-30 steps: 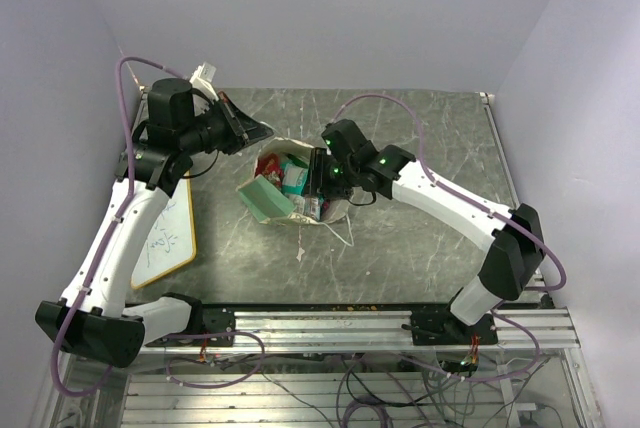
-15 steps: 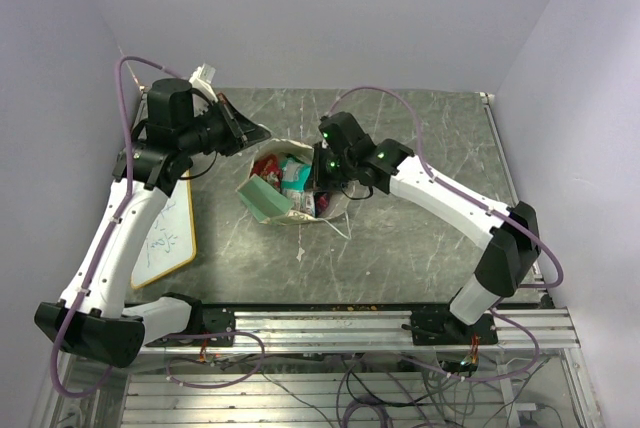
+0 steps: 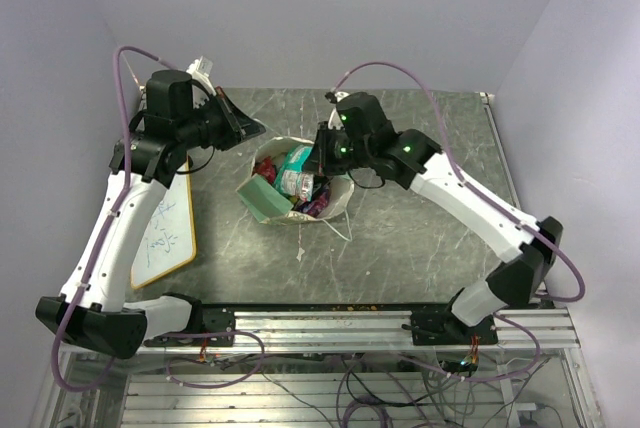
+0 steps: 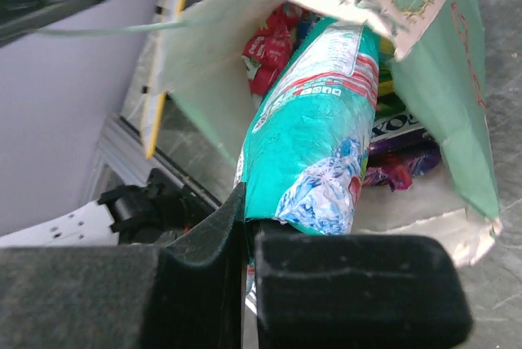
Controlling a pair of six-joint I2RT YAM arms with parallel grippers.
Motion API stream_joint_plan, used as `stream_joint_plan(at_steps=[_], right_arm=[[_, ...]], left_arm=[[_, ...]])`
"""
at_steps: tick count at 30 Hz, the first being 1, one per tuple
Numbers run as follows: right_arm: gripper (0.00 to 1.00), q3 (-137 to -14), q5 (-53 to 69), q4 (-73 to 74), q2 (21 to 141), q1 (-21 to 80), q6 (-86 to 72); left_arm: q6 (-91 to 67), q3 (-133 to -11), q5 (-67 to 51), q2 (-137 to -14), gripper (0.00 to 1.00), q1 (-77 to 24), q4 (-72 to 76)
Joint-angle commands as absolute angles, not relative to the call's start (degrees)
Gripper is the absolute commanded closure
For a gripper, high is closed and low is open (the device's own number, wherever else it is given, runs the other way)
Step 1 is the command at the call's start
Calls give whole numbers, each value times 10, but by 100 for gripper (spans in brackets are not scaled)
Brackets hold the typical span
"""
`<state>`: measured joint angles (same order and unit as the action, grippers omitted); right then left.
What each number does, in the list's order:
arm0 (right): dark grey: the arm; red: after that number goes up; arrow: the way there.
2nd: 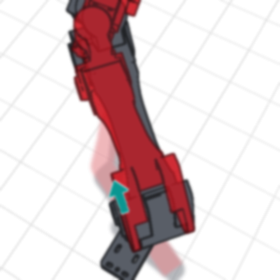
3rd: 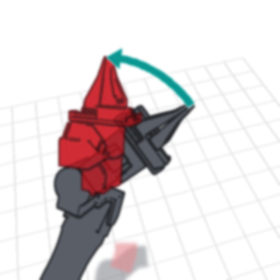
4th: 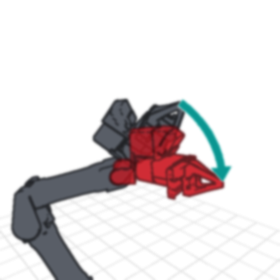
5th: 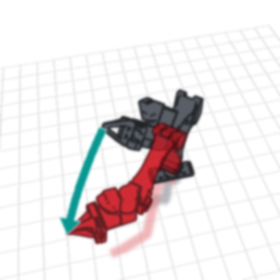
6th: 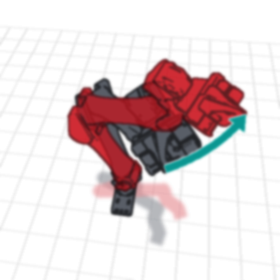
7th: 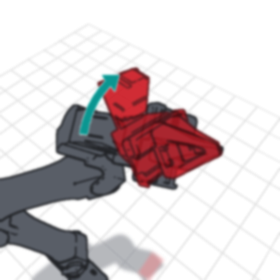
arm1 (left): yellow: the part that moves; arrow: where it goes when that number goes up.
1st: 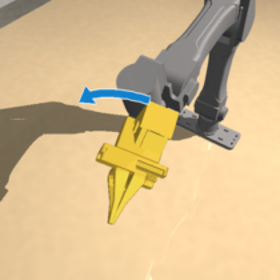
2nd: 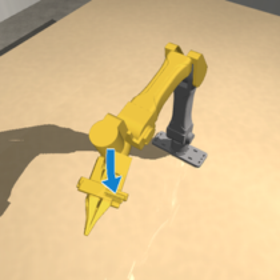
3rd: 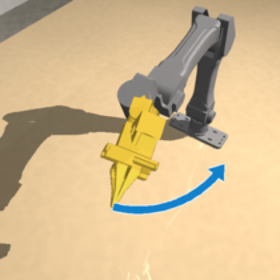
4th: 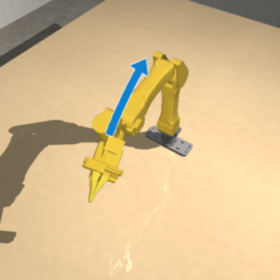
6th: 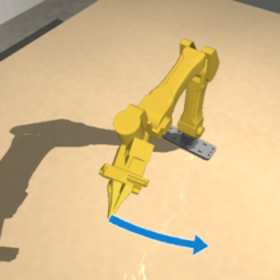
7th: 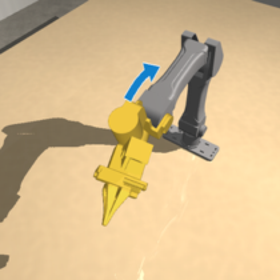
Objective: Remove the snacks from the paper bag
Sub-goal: Take out the snack from the paper bag, then place the snack at the center of the board.
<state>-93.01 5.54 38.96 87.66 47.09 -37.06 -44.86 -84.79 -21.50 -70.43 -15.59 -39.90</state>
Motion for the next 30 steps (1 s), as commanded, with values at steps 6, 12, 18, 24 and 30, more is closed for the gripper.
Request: stream_joint_plan(at_steps=[6, 12, 18, 24, 30], right_arm=[[100, -946, 20, 367, 732, 471, -278], [100, -999, -53, 369, 732, 464, -249], [100, -1030, -142, 347, 769, 431, -202], [100, -1016, -38, 306, 827, 279, -247], [100, -986, 10, 281, 907, 199, -252]], left_arm=[[-478, -832, -234, -711, 93, -160, -347], [-443, -912, -205, -740, 93, -160, -438], [-428, -909, -188, -731, 93, -160, -460], [-452, -879, -213, -726, 93, -160, -424], [-434, -918, -137, -732, 93, -159, -459]])
